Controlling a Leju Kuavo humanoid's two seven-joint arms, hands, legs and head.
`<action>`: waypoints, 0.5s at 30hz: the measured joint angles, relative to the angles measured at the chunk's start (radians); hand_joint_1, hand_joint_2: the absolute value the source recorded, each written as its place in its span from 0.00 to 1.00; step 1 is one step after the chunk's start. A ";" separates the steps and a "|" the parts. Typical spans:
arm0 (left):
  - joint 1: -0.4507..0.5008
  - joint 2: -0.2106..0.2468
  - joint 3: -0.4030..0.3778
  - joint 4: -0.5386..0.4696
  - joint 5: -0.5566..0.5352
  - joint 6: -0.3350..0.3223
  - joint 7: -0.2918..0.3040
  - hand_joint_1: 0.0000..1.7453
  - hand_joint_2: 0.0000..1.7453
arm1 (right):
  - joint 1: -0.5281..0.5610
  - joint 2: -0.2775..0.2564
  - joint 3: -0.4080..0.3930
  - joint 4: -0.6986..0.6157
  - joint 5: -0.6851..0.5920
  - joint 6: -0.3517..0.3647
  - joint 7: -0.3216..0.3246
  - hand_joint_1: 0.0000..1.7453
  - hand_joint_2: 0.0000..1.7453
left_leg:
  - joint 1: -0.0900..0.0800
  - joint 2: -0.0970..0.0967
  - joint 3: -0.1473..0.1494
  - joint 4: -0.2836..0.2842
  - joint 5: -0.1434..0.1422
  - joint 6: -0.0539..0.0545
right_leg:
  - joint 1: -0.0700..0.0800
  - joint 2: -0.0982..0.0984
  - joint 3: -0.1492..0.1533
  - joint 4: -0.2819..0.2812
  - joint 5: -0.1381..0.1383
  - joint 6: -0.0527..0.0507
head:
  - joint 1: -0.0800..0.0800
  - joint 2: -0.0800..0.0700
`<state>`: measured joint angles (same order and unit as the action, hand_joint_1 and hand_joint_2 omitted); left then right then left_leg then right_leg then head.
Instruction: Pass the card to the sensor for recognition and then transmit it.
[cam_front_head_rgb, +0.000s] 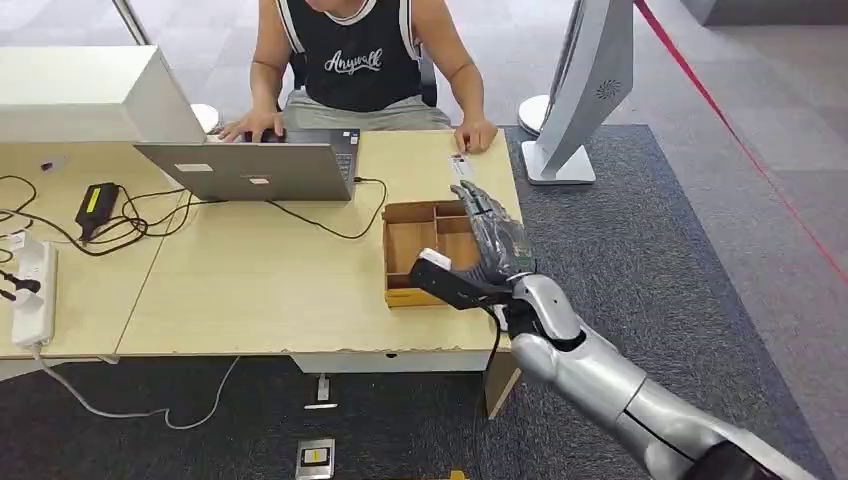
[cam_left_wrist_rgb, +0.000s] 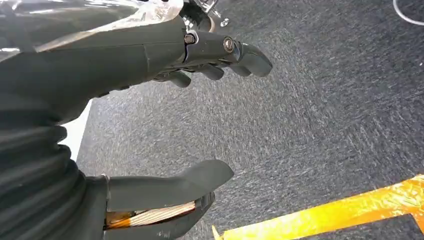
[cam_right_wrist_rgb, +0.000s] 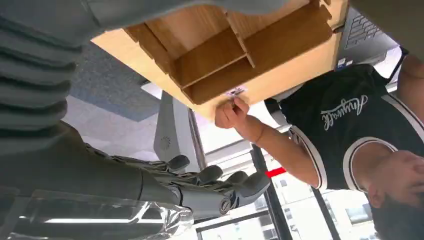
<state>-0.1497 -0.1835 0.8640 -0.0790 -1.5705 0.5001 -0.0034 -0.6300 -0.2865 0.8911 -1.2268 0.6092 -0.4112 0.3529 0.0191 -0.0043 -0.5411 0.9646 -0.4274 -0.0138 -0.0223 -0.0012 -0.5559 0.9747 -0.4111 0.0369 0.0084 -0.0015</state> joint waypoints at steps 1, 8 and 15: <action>0.000 0.000 0.002 0.000 0.000 0.000 0.000 0.00 1.00 | 0.003 -0.002 0.000 -0.002 0.001 0.003 0.000 0.00 1.00 | 0.000 0.000 0.000 0.000 0.000 0.000 | 0.000 0.000 0.000 0.000 0.000 0.000 | 0.000 0.000; -0.001 0.000 0.007 0.001 0.000 0.002 -0.003 0.00 1.00 | 0.035 -0.007 0.009 -0.010 0.028 0.097 0.029 0.00 1.00 | 0.000 0.000 0.000 0.000 0.000 0.000 | 0.000 0.000 0.000 0.000 0.000 0.000 | 0.000 0.000; -0.002 0.002 0.007 0.003 0.000 0.003 0.000 0.00 1.00 | 0.064 -0.015 0.035 -0.010 0.282 0.156 0.169 0.00 1.00 | 0.000 0.000 0.000 0.000 0.000 0.000 | 0.000 0.000 0.000 0.000 0.000 0.000 | 0.000 0.000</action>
<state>-0.1517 -0.1820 0.8709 -0.0763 -1.5709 0.5028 -0.0031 -0.5660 -0.3018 0.9266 -1.2367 0.8909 -0.2548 0.5220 0.0191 -0.0043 -0.5413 0.9646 -0.4274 -0.0138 -0.0223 -0.0013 -0.5561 0.9746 -0.4112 0.0369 0.0084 -0.0011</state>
